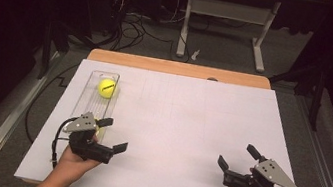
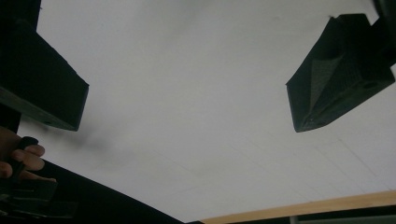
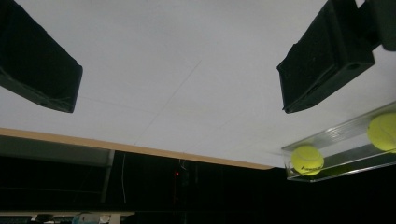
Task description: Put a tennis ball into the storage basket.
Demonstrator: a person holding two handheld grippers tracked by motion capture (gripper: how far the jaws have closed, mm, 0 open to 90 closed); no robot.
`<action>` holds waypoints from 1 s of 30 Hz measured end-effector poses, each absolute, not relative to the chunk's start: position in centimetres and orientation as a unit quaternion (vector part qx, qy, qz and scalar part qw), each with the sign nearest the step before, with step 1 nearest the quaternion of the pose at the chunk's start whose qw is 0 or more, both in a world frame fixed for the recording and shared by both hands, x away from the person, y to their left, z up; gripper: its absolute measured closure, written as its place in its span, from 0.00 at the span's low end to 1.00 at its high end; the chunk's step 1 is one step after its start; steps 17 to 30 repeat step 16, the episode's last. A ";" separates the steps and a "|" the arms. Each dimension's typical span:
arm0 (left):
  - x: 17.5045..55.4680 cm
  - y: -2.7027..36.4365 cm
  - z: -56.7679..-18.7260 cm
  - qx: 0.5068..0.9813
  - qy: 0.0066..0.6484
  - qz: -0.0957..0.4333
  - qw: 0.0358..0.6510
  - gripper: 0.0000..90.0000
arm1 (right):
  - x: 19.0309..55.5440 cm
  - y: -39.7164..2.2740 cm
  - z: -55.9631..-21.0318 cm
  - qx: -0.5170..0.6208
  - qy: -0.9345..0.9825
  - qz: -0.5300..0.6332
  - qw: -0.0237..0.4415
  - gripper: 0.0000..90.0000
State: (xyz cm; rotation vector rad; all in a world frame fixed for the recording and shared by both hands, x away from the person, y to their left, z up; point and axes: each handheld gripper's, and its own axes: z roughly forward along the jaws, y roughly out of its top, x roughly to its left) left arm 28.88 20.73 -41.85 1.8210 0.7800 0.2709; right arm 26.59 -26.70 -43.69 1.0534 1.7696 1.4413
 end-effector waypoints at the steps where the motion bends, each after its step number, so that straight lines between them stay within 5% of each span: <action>1: 28.8 21.1 -41.8 0.764 0.329 0.116 0.543 0.00 | 26.6 -26.7 -43.7 0.398 0.668 0.547 0.309 0.00; 30: 28.9 21.8 -41.8 0.753 0.337 0.120 0.552 0.00 | 26.6 -26.7 -43.6 0.395 0.669 0.547 0.311 0.00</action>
